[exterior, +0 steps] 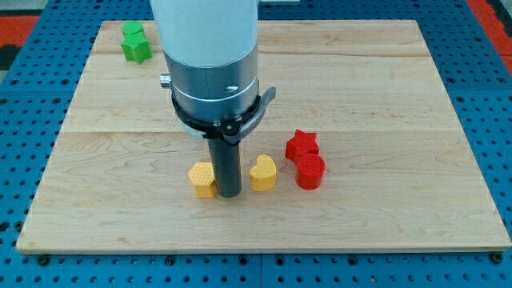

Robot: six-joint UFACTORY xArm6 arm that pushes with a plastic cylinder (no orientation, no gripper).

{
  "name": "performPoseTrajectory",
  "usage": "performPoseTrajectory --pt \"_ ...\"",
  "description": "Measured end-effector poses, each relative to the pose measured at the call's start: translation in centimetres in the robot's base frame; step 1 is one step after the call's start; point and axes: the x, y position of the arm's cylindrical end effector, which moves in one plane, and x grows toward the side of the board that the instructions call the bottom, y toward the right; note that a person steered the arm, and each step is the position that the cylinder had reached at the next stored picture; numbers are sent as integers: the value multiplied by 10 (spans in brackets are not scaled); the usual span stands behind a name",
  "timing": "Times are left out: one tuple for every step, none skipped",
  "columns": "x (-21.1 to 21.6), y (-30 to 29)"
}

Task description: Move red star towards bottom right

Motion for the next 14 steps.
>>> performPoseTrajectory --pt "21 12" --pt "31 -25" --pt "0 -25" --pt "47 -9" --pt "58 71" --pt "29 146" --pt "1 168" --pt "-34 148" --pt "-90 148" --pt "-119 82" --pt "-113 22" --pt "-70 30" --pt "-50 57" --pt "-60 82"
